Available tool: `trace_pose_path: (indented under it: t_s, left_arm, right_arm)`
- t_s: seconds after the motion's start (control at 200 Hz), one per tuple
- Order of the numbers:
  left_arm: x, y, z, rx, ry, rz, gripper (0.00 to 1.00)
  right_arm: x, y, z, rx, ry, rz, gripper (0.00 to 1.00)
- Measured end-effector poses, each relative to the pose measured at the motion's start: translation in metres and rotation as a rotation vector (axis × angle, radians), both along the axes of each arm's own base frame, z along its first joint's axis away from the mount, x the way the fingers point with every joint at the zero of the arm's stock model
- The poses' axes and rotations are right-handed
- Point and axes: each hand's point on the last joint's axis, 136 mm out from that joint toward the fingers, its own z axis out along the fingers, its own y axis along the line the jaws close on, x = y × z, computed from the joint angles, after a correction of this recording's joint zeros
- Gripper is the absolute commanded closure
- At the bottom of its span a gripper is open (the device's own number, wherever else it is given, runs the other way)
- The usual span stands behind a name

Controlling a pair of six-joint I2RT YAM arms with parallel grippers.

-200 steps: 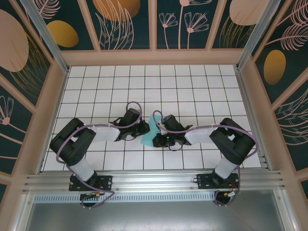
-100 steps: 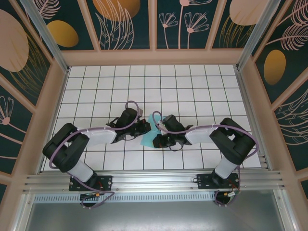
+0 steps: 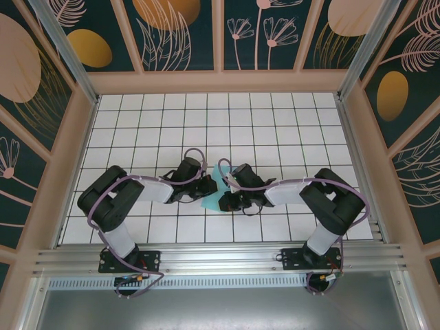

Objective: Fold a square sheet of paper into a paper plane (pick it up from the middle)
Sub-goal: Fold the triangle a second time at the center of the table.

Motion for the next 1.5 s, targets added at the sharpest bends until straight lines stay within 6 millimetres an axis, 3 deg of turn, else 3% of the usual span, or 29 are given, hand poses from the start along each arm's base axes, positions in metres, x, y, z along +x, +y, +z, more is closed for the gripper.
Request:
trace_pose_path:
  t_s: [0.555,0.986,1.156,1.346,1.496]
  left_arm:
    - [0.015,0.003,0.001,0.061,-0.076,-0.013,0.92]
    - [0.040,0.039,0.002,0.096,-0.155,0.070,0.90]
    - [0.045,0.048,0.023,0.084,-0.198,0.099,0.86]
    - [0.041,0.036,0.055,-0.013,-0.231,0.064,0.88]
    - [0.031,0.025,0.061,-0.068,-0.204,0.016,0.89]
  right_arm:
    - [-0.001,0.000,-0.001,0.025,-0.001,0.018,0.90]
    - [0.000,0.000,-0.001,0.029,0.001,0.026,0.90]
    - [0.000,0.000,-0.001,0.029,0.002,0.026,0.90]
    - [0.000,0.000,-0.001,0.029,0.002,0.025,0.90]
    - [0.000,0.000,0.000,0.025,0.004,0.025,0.90]
